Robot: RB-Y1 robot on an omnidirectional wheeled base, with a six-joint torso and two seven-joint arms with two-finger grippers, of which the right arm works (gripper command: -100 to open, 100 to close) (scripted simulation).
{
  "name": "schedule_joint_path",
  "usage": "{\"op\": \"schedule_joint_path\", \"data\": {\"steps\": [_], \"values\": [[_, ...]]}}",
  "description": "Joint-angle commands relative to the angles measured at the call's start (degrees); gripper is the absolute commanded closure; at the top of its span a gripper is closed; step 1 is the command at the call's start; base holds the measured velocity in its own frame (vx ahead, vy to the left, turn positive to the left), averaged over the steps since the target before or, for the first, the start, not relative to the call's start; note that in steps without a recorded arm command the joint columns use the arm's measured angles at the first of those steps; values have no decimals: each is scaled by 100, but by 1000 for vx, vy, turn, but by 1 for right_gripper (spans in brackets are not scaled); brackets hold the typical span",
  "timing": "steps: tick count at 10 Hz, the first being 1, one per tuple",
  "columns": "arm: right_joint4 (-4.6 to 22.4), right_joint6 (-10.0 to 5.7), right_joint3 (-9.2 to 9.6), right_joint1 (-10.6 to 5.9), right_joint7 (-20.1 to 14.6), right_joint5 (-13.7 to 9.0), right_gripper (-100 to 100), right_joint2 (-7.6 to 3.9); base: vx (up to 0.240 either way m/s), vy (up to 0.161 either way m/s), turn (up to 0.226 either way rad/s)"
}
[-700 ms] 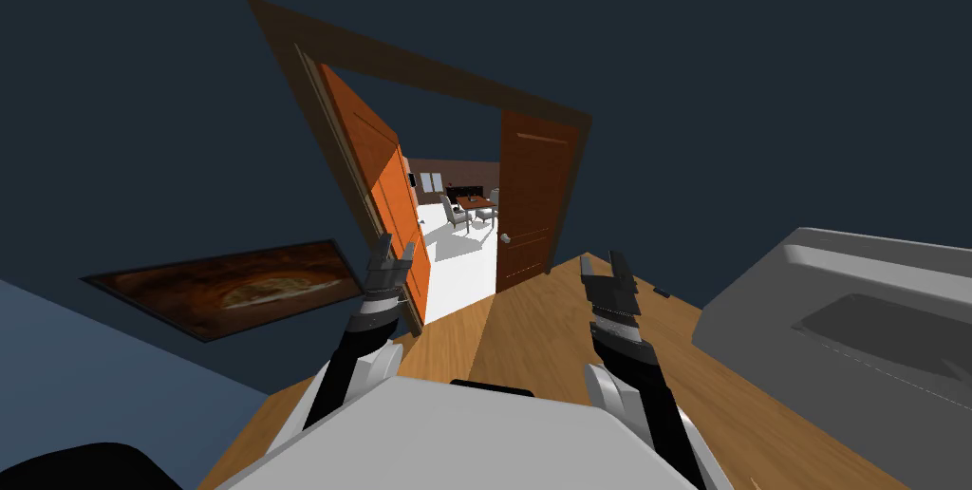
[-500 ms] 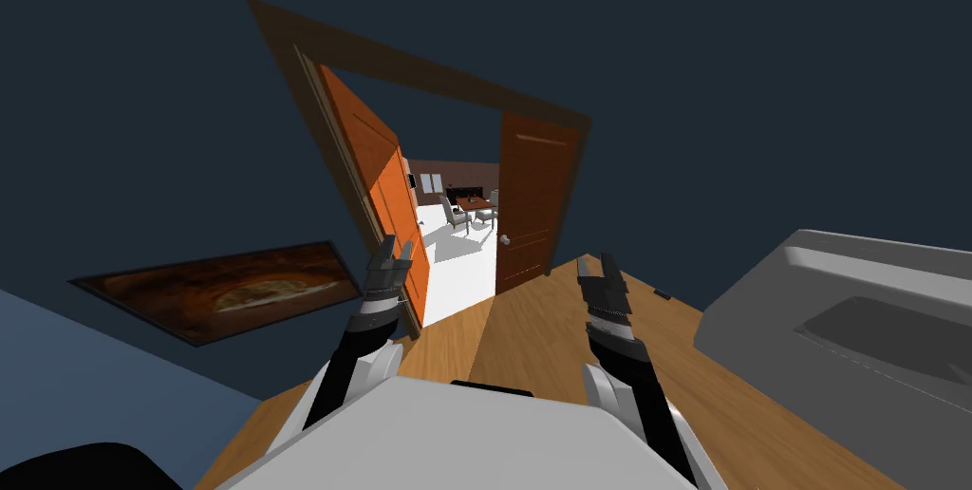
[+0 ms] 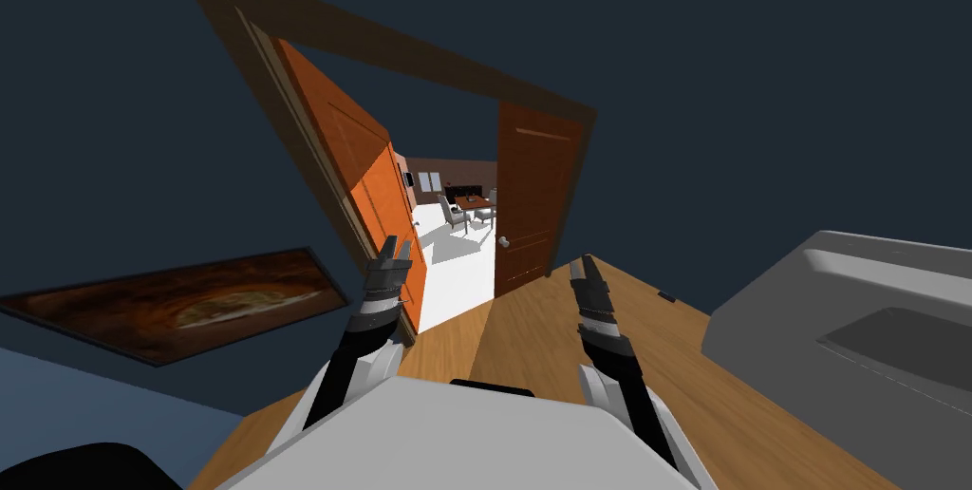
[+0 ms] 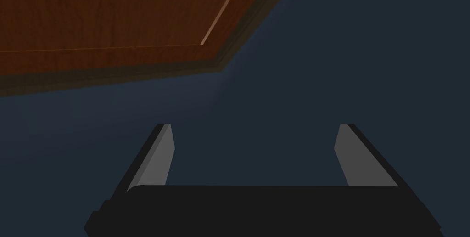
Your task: Push the door open
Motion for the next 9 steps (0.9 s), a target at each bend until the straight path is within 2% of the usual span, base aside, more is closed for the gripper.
{"op": "schedule_joint_path", "data": {"steps": [1, 9], "values": [[249, -57, 1, -96, 207, 93, -100, -51, 92, -22, -3], [1418, -318, 136, -435, 1353, 675, -100, -216, 94, -24, -6]]}}
